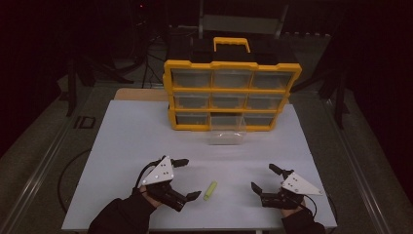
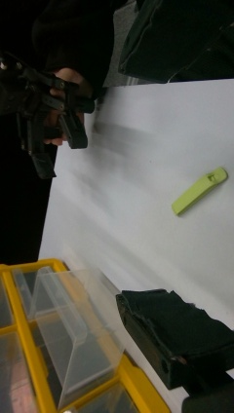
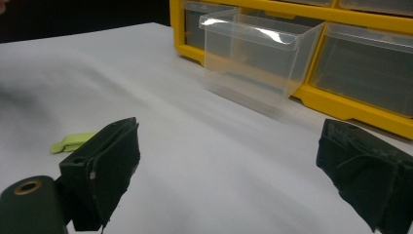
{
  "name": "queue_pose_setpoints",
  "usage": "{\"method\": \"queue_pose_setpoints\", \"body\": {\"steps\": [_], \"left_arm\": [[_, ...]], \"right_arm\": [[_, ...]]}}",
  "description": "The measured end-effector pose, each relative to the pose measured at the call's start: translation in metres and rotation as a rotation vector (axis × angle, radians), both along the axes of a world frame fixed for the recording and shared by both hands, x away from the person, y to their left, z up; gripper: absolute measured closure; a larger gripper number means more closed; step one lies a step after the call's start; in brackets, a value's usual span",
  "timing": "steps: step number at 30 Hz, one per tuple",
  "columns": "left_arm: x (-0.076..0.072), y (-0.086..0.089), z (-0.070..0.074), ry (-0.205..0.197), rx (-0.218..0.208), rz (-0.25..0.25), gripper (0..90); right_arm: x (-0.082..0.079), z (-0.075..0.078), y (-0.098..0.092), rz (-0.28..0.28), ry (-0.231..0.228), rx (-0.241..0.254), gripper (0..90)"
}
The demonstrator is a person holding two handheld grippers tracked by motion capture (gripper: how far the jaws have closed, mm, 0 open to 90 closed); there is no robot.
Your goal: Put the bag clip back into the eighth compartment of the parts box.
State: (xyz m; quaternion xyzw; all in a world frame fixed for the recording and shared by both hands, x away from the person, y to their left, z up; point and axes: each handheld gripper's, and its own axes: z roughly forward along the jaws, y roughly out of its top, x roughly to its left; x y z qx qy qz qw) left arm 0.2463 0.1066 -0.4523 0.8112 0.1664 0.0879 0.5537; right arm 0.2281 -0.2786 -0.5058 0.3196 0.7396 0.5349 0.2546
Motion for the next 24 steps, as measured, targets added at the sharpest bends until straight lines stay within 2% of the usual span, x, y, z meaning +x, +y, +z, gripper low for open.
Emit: {"method": "queue_pose_setpoints", "body": {"steps": [6,7,8,12,14,15,20,21,22,24], "left_arm": [[0.002,-0.011,-0.004,0.015,0.027,-0.019,0.2],[0.002,-0.016,-0.006,0.013,0.047,-0.018,0.2],[0.002,-0.016,-0.006,0.013,0.047,-0.018,0.2],[0.003,-0.024,-0.011,0.05,0.074,-0.026,0.2],[0.003,-0.026,-0.012,0.051,0.082,-0.024,0.2],[0.003,-0.029,-0.014,0.054,0.101,-0.024,0.2],[0.003,-0.035,-0.016,0.069,0.115,-0.01,0.2],[0.003,-0.038,-0.018,0.091,0.119,-0.009,0.2],[0.003,-0.038,-0.018,0.091,0.119,-0.009,0.2],[0.003,-0.042,-0.02,0.093,0.144,-0.003,0.2]], "right_arm": [[0.0,0.0,0.0,0.001,0.0,0.001,8.4],[0.0,0.0,0.0,0.001,-0.001,0.001,8.4],[0.0,0.0,0.0,0.001,-0.001,0.001,8.4],[0.0,0.0,0.0,0.002,0.001,0.003,8.4],[0.0,0.0,0.0,0.003,0.0,0.003,8.4],[0.0,0.0,0.0,0.005,-0.002,0.001,8.4],[0.0,0.0,0.0,0.005,0.002,0.004,8.4],[0.0,0.0,0.001,0.005,0.001,0.003,8.4],[0.0,0.0,0.001,0.005,0.001,0.003,8.4],[0.0,0.0,0.001,0.006,0.002,0.004,8.4]]}}
